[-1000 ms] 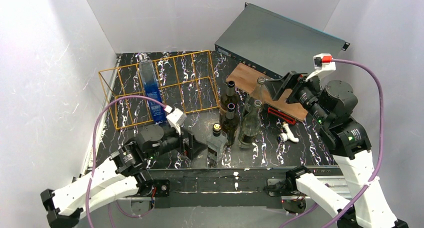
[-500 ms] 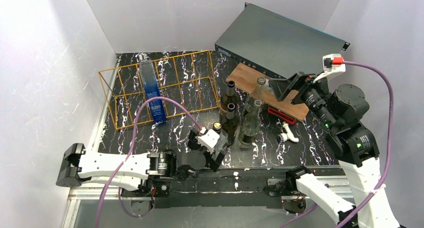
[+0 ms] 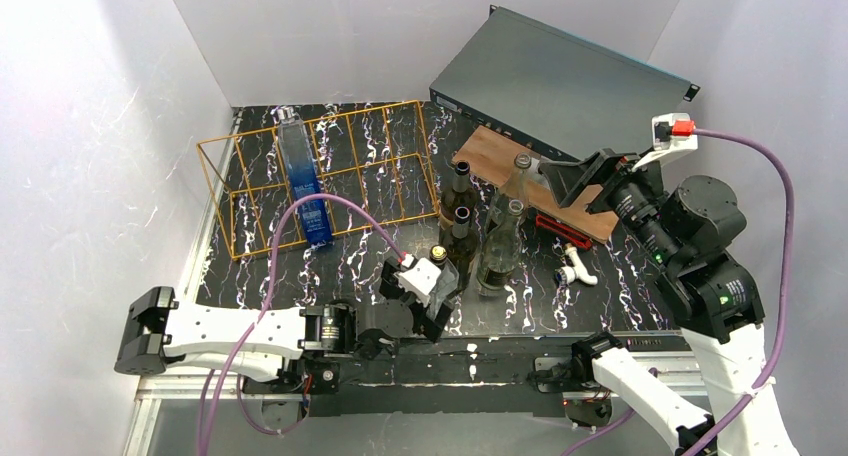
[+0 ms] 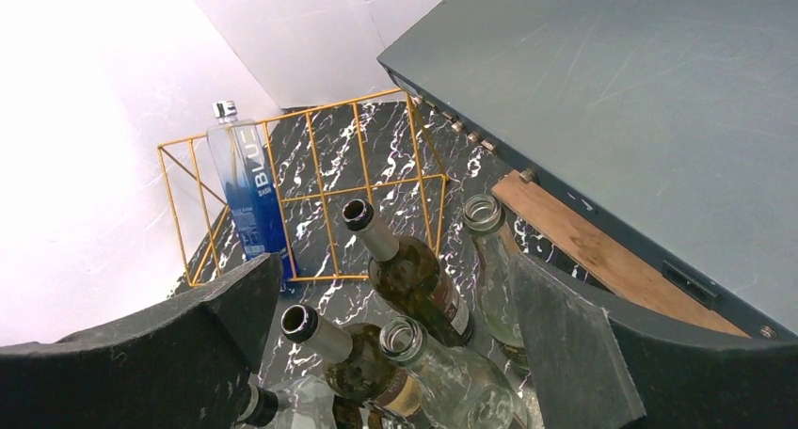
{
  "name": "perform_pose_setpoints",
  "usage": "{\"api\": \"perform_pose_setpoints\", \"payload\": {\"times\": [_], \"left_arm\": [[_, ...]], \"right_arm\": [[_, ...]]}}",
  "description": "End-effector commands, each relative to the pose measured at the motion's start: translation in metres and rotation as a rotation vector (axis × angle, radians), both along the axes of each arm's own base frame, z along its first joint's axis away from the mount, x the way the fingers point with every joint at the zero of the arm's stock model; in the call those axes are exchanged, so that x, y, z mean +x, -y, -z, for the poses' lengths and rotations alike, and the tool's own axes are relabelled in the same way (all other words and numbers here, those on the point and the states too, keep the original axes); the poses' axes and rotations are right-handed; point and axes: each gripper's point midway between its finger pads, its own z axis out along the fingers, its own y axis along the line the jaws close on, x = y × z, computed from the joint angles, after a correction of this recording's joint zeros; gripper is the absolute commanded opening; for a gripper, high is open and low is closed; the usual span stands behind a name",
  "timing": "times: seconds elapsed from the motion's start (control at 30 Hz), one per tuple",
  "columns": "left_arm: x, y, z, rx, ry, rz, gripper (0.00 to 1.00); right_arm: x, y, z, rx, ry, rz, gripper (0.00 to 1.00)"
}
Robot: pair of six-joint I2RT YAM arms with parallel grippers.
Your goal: Put the wine bottle on the wine rack
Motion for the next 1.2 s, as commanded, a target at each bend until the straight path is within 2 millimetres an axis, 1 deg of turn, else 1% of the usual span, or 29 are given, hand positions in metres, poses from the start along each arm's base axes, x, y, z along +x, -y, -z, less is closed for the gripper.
{"api": "perform_pose_setpoints", "payload": {"times": [0.0, 0.1, 0.23, 0.33, 0.43, 0.6, 0.7, 0.8, 0.9, 0.93, 1.0, 1.07, 1.17], "left_arm": [[-0.004, 0.005, 0.001, -0.011, -0.001, 0.091, 0.98], [0.003, -0.002, 0.001, -0.048, -0.026, 0.088, 0.98], [0.011, -0.006, -0.001, -0.06, -0.044, 0.097, 0.98], [0.012, -0.002, 0.002, -0.057, -0.057, 0.121, 0.98], [0.011, 0.004, 0.006, -0.033, -0.057, 0.148, 0.98], [0.012, 0.01, 0.006, -0.047, -0.053, 0.163, 0.9], [0.013, 0.013, 0.01, -0.041, -0.057, 0.169, 0.87], [0.015, 0.013, 0.016, -0.028, -0.056, 0.162, 0.8], [0.018, 0.011, 0.017, -0.021, -0.049, 0.149, 0.71], [0.019, 0.01, 0.017, -0.017, -0.044, 0.142, 0.66], [0.019, 0.01, 0.014, -0.022, -0.037, 0.143, 0.57], [0.018, 0.008, 0.009, -0.039, -0.034, 0.147, 0.51], [0.018, 0.0, 0.001, -0.06, -0.025, 0.133, 0.42]], "right_arm": [[-0.003, 0.003, -0.007, 0.01, 0.03, 0.008, 1.0], [-0.003, 0.002, -0.007, 0.009, 0.03, 0.005, 1.0], [-0.003, -0.001, -0.003, 0.022, 0.015, -0.009, 1.0], [-0.003, -0.001, 0.0, 0.023, 0.011, -0.009, 1.0], [-0.003, -0.001, -0.003, 0.024, 0.019, -0.009, 1.0], [-0.006, 0.002, -0.01, 0.023, 0.028, -0.002, 1.0], [-0.007, 0.003, -0.007, 0.021, 0.026, 0.002, 1.0], [-0.004, 0.005, -0.002, 0.008, 0.02, 0.015, 1.0], [-0.002, 0.004, -0.002, -0.001, 0.017, 0.014, 1.0], [-0.002, 0.004, -0.002, 0.0, 0.017, 0.014, 1.0], [-0.002, 0.003, -0.001, 0.005, 0.016, 0.012, 1.0], [-0.003, 0.003, 0.0, 0.009, 0.014, 0.006, 1.0], [-0.002, 0.005, 0.003, 0.004, 0.012, 0.018, 1.0]]}}
